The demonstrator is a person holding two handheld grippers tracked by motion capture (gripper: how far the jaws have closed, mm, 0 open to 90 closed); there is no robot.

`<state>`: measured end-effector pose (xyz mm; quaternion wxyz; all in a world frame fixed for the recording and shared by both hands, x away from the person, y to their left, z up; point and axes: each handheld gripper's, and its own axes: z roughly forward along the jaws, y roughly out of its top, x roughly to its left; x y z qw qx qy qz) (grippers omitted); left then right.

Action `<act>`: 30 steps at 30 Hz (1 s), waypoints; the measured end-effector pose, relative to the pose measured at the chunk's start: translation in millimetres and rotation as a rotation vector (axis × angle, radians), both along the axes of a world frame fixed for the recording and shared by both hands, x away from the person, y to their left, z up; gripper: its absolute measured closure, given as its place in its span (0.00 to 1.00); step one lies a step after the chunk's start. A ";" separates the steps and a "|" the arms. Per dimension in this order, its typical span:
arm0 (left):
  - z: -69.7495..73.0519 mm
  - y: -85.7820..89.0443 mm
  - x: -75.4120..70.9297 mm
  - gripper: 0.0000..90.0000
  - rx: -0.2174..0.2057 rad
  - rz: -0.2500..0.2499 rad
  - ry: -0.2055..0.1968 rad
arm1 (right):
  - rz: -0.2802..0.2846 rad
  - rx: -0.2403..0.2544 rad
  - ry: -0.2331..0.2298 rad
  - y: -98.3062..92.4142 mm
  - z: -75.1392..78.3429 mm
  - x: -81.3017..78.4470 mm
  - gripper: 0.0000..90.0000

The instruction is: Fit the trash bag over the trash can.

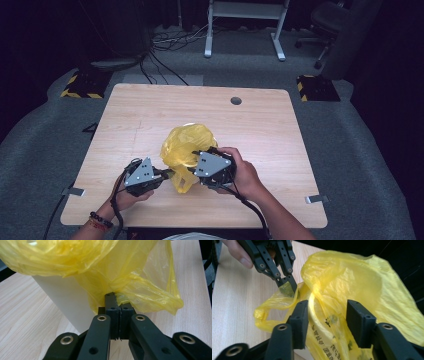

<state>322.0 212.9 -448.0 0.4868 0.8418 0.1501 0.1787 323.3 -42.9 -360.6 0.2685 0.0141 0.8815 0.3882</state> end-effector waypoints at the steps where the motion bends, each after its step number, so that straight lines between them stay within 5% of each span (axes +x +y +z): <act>1: -0.1 -0.2 0.2 0.99 0.001 0.000 -0.001 | 0.000 -0.005 0.012 1.8 -0.1 1.8 0.57; 7: -0.8 0.2 1.5 0.99 -0.002 -0.002 0.008 | -0.008 0.029 0.081 3.3 5.8 11.4 0.64; 10: -1.5 -1.6 1.0 0.99 -0.006 -0.004 0.015 | -0.022 0.001 0.042 8.4 6.6 8.8 0.57; 16: -1.1 -4.1 0.9 0.99 0.002 -0.009 0.003 | -0.003 -0.028 0.042 25.8 4.1 9.2 0.55; 20: -1.0 -4.5 1.1 0.99 0.005 -0.014 0.000 | -0.010 -0.041 0.035 34.6 -0.5 10.7 0.73; 24: -0.8 -3.8 0.7 0.99 -0.004 -0.018 0.004 | 0.003 0.036 0.108 31.8 2.0 15.3 0.91; 30: -1.0 -3.4 0.9 0.99 0.006 -0.014 0.000 | -0.018 0.199 0.194 20.2 10.0 21.8 0.90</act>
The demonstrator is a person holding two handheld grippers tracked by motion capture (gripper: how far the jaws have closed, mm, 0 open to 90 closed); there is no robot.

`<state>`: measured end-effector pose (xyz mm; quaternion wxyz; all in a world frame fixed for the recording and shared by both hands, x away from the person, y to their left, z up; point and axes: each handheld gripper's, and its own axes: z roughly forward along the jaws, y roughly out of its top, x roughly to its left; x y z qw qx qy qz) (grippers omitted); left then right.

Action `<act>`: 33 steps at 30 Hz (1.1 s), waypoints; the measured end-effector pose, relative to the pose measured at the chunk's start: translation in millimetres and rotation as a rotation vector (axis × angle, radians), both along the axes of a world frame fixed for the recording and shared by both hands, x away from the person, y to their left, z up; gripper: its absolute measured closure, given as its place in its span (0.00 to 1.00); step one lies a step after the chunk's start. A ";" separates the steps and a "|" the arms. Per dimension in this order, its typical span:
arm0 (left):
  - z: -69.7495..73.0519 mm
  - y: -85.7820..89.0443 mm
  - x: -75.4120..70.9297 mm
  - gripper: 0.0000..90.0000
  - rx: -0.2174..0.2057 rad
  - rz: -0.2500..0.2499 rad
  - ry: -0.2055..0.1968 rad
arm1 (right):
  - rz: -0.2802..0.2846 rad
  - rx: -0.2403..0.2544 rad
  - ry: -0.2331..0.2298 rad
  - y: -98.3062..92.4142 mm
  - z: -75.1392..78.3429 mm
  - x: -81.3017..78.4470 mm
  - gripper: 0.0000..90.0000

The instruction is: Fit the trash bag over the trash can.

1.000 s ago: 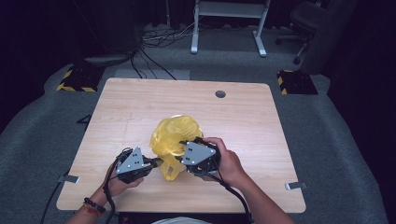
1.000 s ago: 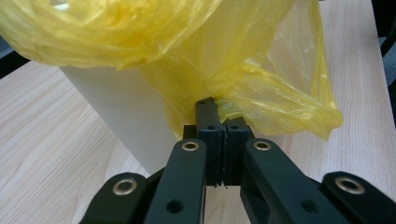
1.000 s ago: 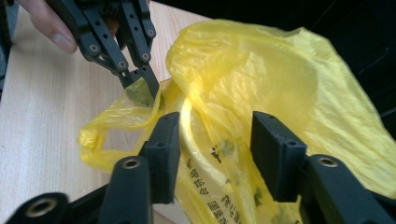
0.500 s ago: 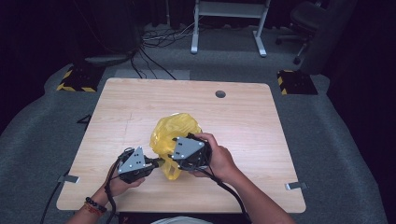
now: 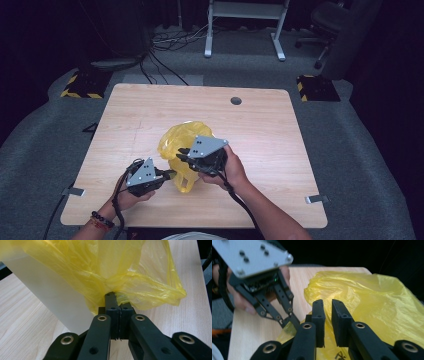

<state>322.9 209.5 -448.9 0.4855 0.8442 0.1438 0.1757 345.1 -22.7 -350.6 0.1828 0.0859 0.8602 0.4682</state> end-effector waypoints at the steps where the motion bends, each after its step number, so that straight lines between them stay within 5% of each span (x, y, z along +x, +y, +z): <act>1: -0.1 -0.2 0.1 0.99 0.001 0.002 0.001 | -0.009 0.020 0.005 -2.5 2.1 0.6 0.94; 6: -0.1 1.8 0.2 0.99 0.006 0.010 -0.001 | -0.090 0.087 -0.019 -15.4 9.7 4.3 1.00; 11: 0.3 7.9 0.5 0.99 0.005 0.032 -0.007 | -0.188 0.208 -0.009 -43.0 15.0 9.9 1.00; 16: 1.7 15.7 0.4 0.99 0.009 0.061 -0.019 | -0.280 0.256 0.000 -70.1 12.0 16.5 1.00; 22: 4.3 25.3 -0.2 0.99 -0.002 0.097 -0.034 | -0.340 0.246 0.034 -89.6 -8.9 23.6 1.00; 30: 2.5 27.0 7.3 0.99 -0.006 0.110 -0.009 | -0.412 0.283 0.168 -114.0 -45.0 39.0 1.00; 33: -1.1 24.1 10.5 0.99 0.024 0.108 -0.003 | -0.415 0.276 0.211 -114.0 -59.0 43.2 1.00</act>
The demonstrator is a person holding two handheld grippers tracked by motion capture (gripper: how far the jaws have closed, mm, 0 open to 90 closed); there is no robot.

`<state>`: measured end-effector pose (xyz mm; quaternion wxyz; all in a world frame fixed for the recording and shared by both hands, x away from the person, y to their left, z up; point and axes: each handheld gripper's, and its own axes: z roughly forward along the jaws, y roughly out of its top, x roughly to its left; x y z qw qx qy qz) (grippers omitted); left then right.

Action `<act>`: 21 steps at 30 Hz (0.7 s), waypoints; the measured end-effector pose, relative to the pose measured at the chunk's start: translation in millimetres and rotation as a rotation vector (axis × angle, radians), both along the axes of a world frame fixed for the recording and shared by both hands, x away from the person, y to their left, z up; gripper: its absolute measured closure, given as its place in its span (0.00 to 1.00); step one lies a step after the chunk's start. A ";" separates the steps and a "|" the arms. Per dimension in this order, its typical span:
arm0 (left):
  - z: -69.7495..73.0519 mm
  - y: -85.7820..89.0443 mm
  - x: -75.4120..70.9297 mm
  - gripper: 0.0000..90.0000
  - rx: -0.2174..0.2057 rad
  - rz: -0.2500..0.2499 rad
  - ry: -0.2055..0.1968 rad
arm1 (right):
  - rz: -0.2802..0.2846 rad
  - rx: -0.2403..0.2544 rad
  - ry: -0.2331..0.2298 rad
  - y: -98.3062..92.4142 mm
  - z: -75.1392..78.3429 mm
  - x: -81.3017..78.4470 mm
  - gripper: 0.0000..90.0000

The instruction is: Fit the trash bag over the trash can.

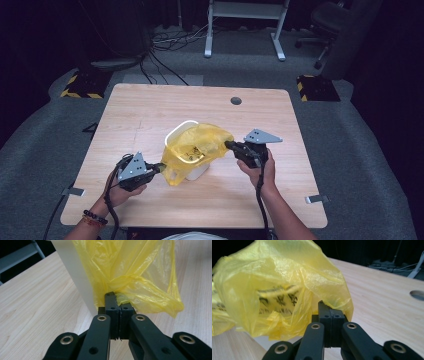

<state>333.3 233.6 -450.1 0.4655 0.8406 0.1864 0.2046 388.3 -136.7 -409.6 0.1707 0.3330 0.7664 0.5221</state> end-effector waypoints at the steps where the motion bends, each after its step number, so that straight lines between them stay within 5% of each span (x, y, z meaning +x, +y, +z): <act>1: -0.9 -0.8 0.9 0.99 0.006 0.003 0.000 | 0.001 -0.003 0.007 0.4 -2.9 0.9 1.00; 6: 2.3 4.0 5.6 0.95 -0.011 0.033 -0.015 | 0.012 0.005 -0.001 2.7 -9.9 6.0 0.97; 9: 6.2 10.3 7.0 0.93 -0.075 0.036 0.004 | 0.023 -0.004 -0.085 5.6 -3.6 -0.1 0.68; 12: 9.3 11.2 6.2 0.95 -0.090 0.034 0.004 | 0.037 -0.082 -0.202 10.4 9.2 -18.6 0.50; 18: 14.6 10.2 2.7 0.98 -0.112 0.022 0.008 | 0.061 -0.202 -0.387 8.0 24.4 -49.1 0.36; 21: 16.3 10.3 2.9 0.98 -0.105 0.023 0.004 | 0.098 -0.215 -0.461 6.2 28.5 -61.1 0.33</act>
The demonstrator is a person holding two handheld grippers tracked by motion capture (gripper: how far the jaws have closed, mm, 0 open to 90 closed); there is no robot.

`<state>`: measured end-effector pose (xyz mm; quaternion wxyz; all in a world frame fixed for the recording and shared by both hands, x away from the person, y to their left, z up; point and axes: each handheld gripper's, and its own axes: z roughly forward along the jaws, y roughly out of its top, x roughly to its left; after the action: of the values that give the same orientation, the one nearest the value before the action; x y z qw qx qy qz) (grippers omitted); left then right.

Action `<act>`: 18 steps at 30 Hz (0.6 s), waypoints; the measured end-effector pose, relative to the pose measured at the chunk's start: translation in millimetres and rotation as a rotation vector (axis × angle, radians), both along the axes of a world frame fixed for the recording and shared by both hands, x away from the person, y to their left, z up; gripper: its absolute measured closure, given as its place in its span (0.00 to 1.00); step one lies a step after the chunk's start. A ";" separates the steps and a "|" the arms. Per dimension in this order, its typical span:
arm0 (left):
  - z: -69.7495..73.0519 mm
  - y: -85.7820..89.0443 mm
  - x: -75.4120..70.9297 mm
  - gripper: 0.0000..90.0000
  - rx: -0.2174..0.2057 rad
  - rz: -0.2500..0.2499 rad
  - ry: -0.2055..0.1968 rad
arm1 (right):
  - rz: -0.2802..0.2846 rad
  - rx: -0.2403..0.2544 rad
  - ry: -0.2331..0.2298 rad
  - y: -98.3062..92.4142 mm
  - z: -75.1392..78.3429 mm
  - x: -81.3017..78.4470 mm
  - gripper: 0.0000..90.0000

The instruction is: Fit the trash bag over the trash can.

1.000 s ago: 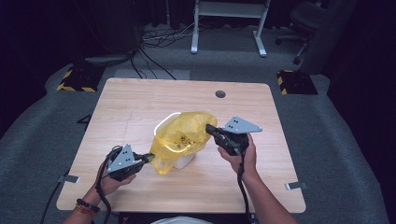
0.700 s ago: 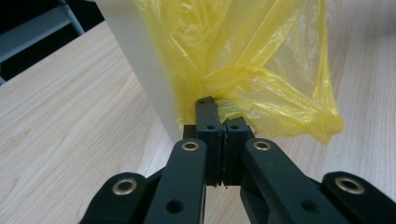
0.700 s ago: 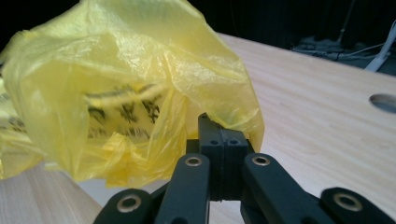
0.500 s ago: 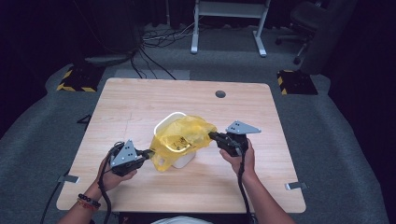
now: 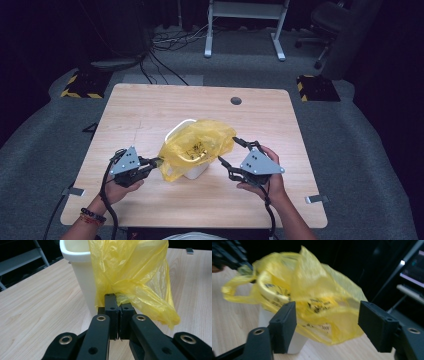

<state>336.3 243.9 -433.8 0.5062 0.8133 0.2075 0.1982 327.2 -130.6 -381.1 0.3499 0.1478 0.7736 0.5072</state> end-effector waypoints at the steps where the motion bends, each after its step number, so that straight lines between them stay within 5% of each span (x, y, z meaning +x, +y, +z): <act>1: 0.3 0.0 0.6 0.98 0.002 0.001 -0.002 | 0.018 -0.002 -0.024 0.5 2.2 -4.4 0.34; 6: 1.5 -1.6 3.0 0.99 0.010 0.009 -0.008 | 0.085 -0.049 -0.085 16.3 12.0 -11.5 0.34; 10: 1.0 -0.7 5.1 0.99 0.016 0.020 -0.009 | 0.076 -0.119 -0.098 31.0 14.4 -1.6 0.71; 13: 0.3 2.7 9.0 0.99 0.010 0.029 -0.001 | 0.059 -0.075 -0.052 29.6 17.9 13.7 0.91; 18: -6.1 4.2 18.9 0.99 0.049 0.034 0.041 | -0.020 0.002 0.034 22.2 25.9 38.8 0.97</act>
<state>355.1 248.1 -439.9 0.4784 0.8256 0.2267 0.1952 365.9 -108.4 -355.2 0.3415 0.1643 0.7775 0.5018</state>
